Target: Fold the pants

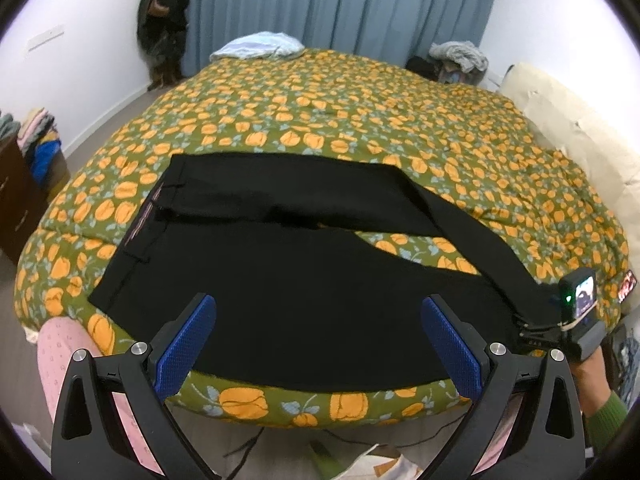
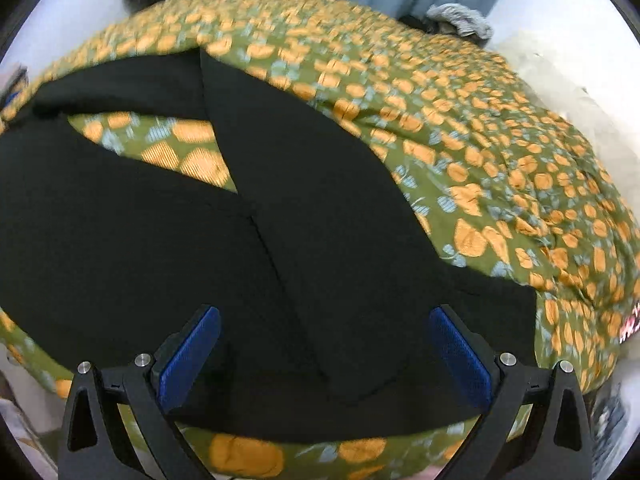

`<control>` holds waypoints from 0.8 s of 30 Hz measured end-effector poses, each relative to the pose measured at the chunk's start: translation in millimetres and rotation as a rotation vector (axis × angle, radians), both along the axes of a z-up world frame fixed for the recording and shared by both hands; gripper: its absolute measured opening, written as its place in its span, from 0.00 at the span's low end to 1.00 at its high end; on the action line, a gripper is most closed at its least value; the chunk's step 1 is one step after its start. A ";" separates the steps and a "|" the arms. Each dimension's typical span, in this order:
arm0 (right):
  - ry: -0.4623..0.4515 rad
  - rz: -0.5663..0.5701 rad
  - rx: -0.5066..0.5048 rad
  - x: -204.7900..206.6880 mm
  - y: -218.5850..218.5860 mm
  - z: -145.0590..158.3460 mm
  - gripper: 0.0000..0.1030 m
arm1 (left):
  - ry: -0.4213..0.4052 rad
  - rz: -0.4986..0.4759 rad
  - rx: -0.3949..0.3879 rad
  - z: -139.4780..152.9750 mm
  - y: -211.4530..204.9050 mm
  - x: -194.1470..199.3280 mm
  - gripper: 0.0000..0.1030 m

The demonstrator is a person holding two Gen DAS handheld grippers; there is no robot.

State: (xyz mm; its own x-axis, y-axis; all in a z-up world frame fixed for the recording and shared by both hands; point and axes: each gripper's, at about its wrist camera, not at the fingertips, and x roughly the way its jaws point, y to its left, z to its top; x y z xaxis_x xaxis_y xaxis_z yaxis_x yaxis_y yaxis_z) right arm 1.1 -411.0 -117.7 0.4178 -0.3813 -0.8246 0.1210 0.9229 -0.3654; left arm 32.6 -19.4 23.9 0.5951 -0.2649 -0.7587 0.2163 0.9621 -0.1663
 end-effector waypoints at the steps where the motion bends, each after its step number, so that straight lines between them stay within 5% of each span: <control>1: 0.026 0.018 -0.009 2.3 -4.0 -6.4 1.00 | 0.009 0.005 0.002 -2.5 0.6 1.8 0.99; 3: 0.052 0.048 -0.022 3.9 -10.4 -11.4 0.90 | 0.029 0.011 0.009 -8.7 0.3 6.3 0.99; 5: 0.078 0.074 0.030 8.6 -23.1 -9.6 0.19 | 0.047 0.012 0.018 -14.4 -0.9 10.0 0.99; 6: 0.084 0.080 0.064 13.8 -31.7 -6.2 0.08 | 0.060 0.011 0.025 -17.9 -3.2 13.6 0.99; 7: 0.083 0.082 0.073 20.4 -40.2 0.0 0.06 | 0.066 0.008 0.030 -20.2 -5.1 15.2 0.99; 10: 0.021 0.089 -0.037 67.9 -90.4 57.1 0.06 | 0.069 -0.009 0.050 -22.3 -13.1 20.4 0.99; 12: -0.086 -0.005 -0.117 104.2 -142.9 104.1 0.06 | 0.063 -0.023 0.060 -21.7 -19.8 23.1 0.99; 13: -0.121 -0.071 -0.120 117.4 -167.5 120.5 0.25 | 0.059 -0.032 0.066 -21.6 -23.9 24.4 0.99; 14: -0.157 -0.189 -0.105 131.7 -201.8 138.1 0.65 | 0.055 -0.038 0.073 -21.9 -27.3 25.7 0.99; 16: -0.254 -0.384 -0.073 137.7 -242.4 161.0 0.92 | 0.045 -0.052 0.093 -22.8 -34.6 27.7 0.99; 19: -0.383 -0.425 0.099 126.3 -248.0 162.7 0.92 | 0.058 -0.056 0.109 -30.8 -39.1 33.5 0.99; 24: -0.328 -0.210 0.525 141.3 -166.6 90.3 0.92 | 0.125 -0.030 0.111 -55.4 -41.6 61.8 0.99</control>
State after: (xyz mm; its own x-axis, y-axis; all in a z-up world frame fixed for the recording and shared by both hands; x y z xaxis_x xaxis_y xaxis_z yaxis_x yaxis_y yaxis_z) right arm 142.4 -577.6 -27.4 0.6400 -0.0635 -0.7658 0.3465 0.9134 0.2138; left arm 94.4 -61.1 -31.4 0.4871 -0.1918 -0.8520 0.2299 0.9693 -0.0869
